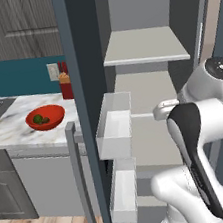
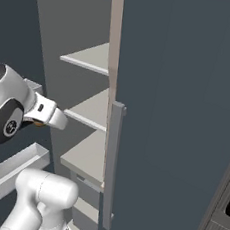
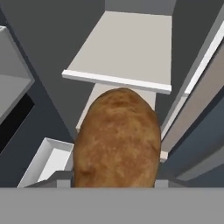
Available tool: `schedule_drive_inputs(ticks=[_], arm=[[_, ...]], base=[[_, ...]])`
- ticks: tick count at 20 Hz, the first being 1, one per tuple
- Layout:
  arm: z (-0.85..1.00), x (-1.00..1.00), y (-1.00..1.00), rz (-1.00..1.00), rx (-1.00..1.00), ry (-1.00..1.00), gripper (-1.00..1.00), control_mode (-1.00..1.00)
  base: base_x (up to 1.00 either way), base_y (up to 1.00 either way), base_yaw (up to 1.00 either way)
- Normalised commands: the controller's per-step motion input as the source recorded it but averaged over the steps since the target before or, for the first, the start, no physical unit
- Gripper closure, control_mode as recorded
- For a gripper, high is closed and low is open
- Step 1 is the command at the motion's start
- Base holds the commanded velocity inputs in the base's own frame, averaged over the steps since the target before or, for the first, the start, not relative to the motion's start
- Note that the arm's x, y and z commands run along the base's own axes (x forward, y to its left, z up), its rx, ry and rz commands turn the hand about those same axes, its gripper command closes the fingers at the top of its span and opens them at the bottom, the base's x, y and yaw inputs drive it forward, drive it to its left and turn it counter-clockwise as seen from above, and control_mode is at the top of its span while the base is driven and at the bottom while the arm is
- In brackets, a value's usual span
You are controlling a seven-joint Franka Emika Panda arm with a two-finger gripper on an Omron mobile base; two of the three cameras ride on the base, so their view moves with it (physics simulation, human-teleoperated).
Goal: Take the potato, chicken drumstick, and lime from the freezer and place them in the bowl on the counter.
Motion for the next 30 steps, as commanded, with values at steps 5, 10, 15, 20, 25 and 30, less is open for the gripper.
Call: schedule_drive_inputs(ticks=[5, 10, 15, 20, 25, 30], arm=[[0.4, -0.35, -0.04, 0.01, 0.0, 0.0, 1.0, -1.0], [0.14, -0.35, -0.16, 0.02, 0.0, 0.0, 1.0, -1.0], [0.01, -0.25, -0.13, 0.0, 0.0, 0.01, 1.0, -1.0], [0.0, -0.16, -0.03, 0.0, 0.0, 0.0, 1.0, -1.0], [0.0, -0.12, 0.0, 0.0, 0.0, 0.0, 1.0, 1.0], [0.0, 0.0, 0.0, 0.0, 0.0, 0.0, 1.0, 1.0]], base=[[0.0, 0.0, 0.0], [0.0, 0.0, 0.0], [0.0, 0.0, 0.0], [0.0, 0.0, 0.0], [-0.04, 0.01, 0.0], [-0.73, 0.48, 0.0]])
